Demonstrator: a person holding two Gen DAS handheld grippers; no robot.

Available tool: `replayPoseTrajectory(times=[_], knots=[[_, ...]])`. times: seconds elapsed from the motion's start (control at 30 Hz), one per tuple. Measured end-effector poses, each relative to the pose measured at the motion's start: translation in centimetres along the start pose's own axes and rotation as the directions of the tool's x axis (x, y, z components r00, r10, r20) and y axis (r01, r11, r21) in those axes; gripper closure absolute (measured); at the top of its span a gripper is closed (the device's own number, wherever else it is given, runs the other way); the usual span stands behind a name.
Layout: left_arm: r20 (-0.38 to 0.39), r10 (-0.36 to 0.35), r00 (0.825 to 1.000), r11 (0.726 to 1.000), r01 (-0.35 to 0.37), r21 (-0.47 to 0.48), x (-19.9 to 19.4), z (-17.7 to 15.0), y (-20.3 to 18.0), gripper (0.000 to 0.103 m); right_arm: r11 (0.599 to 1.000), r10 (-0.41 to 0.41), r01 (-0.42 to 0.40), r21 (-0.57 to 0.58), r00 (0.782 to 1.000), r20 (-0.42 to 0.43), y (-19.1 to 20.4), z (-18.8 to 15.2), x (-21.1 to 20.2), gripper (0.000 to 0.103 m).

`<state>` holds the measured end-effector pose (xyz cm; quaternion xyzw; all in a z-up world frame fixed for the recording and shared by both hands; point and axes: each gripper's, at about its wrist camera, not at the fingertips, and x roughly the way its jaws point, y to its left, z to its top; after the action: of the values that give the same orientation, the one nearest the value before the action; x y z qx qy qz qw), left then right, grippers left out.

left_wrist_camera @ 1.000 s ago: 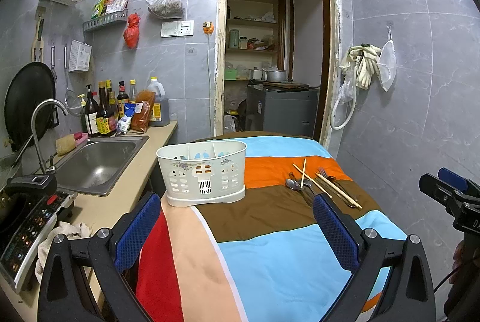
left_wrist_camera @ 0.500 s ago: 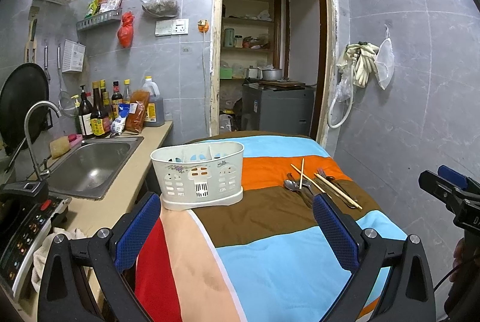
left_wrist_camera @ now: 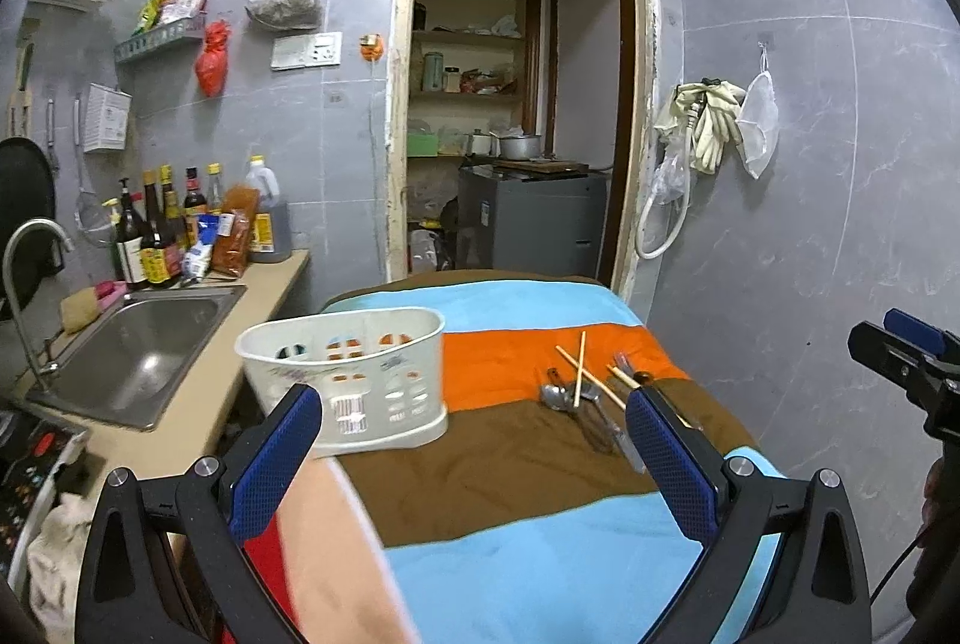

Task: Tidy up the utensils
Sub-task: 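Lower the right tool onto the gold spoon and close it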

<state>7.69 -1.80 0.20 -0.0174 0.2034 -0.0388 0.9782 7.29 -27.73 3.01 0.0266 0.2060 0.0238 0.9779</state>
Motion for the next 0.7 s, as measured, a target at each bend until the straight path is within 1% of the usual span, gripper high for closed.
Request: replayPoseTrajectory(times=[0.13,0.23,0.3,0.43,0.57,0.63,0.7], knots=[[-0.022,-0.027,0.999,1.000,0.027,-0.009,3.0,0.7,-1.0,0.001,1.000,0.002,-0.002,0.010,1.000,-0.001,-2.1,0.9,3.1,0.001],[-0.059,-0.036,0.998,0.999,0.035,-0.019,5.8,1.0,-1.7,0.001,1.000,-0.006,0.007,0.020,0.999,-0.033,-3.8,1.7,6.5,0.001],[-0.090,-0.049,0.995,0.998,0.045,-0.041,8.0,1.2,-2.2,0.001,1.000,0.009,-0.008,0.026,0.999,-0.052,-5.1,2.0,8.9,0.001],[-0.154,-0.070,0.986,0.995,0.057,-0.084,12.1,1.1,-3.0,0.001,0.999,0.003,0.002,0.039,0.993,-0.122,-7.1,1.9,13.7,0.001],[-0.220,-0.091,0.971,0.992,0.069,-0.104,16.4,0.3,-4.1,0.001,0.998,0.018,-0.006,0.062,0.981,-0.195,-9.2,1.0,18.7,0.001],[-0.249,-0.094,0.964,0.992,0.071,-0.102,18.3,-0.1,-4.5,0.002,0.996,0.029,-0.008,0.083,0.968,-0.250,-10.1,0.1,21.5,0.001],[-0.281,-0.094,0.955,0.993,0.068,-0.102,20.3,-0.6,-4.9,0.007,0.994,0.053,-0.024,0.104,0.956,-0.287,-10.6,-1.0,23.5,0.003]])
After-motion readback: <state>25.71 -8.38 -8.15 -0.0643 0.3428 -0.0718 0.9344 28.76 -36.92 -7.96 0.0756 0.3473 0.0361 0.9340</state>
